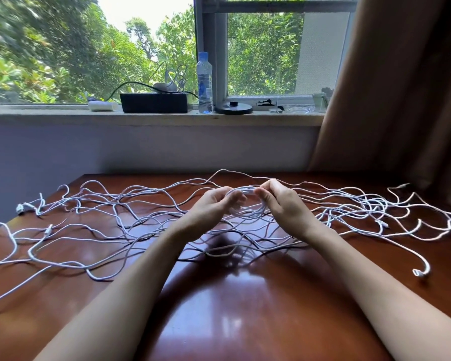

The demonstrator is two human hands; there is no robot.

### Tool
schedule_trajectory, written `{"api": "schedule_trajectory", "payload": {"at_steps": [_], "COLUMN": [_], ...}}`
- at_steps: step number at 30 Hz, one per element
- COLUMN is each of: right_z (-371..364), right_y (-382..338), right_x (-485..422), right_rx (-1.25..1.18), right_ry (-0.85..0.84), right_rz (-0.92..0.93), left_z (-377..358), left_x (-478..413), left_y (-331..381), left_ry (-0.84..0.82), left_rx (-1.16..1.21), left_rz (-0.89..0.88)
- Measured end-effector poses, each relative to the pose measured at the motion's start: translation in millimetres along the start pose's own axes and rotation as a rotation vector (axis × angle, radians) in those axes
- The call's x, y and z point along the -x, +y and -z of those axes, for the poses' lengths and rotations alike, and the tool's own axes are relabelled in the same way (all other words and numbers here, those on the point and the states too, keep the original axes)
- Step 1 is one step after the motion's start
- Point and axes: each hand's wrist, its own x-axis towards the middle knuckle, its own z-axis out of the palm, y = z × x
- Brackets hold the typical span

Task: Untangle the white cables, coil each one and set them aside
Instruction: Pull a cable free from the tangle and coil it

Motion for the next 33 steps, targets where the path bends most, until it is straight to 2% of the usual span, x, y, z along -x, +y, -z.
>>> {"api": "schedule_trajectory", "payload": {"at_steps": [9,15,22,33], "right_z": [-0.7,4.6,4.2,3.6], "right_y": [-3.9,-4.4,-15.1,-19.9], "right_x": [-1.1,-1.5,-1.2,-5.0], "right_rx": [-0.06,-0.072,-0.238,-0.473], "right_ry": [0.014,0.081,0.186,0.264], "right_rz": [-0.039,-0.038,-0.032,-0.066], "left_z": [-1.6,-3.9,-10.0,-12.8], "left_x": [3.1,4.6,4.6,3.3], "left_y": [3.2,3.7,4.0,2.1], "left_ry": [0.048,0.003,-0.035,-0.048], "left_rx": [0.014,-0.012,-0.044,-0.108], "left_rz": [0.005,0.029,0.009,0.007]}}
